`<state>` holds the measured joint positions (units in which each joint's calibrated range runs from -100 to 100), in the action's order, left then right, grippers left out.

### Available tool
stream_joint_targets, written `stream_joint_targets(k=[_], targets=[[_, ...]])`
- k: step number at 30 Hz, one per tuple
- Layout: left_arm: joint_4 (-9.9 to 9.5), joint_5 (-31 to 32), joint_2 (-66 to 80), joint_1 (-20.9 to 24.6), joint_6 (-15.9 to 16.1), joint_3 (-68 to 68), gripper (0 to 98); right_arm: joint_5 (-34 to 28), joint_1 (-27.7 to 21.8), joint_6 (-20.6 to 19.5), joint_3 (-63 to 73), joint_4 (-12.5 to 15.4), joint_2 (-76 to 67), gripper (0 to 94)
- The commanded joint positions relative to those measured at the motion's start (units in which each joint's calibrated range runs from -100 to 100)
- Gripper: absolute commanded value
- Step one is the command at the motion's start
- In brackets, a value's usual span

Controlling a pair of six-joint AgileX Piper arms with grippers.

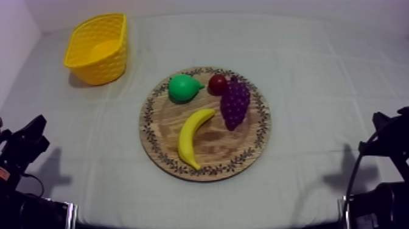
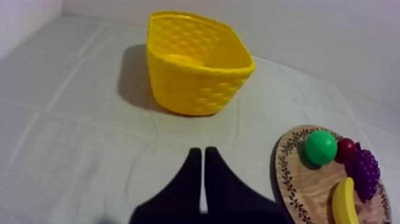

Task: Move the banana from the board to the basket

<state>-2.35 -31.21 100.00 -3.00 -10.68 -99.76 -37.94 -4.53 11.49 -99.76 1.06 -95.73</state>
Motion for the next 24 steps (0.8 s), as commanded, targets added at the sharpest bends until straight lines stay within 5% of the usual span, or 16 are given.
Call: stream_joint_targets(k=[1,24], targets=[[0.03,0.0,0.0,0.0,0.1,0.0,0.1,0.0,0.0,0.0,0.0,0.0,0.0,0.3],[0.03,0.0,0.0,0.0,0.4,0.0,0.1,0.0,0.0,0.0,0.0,0.0,0.0,0.3]])
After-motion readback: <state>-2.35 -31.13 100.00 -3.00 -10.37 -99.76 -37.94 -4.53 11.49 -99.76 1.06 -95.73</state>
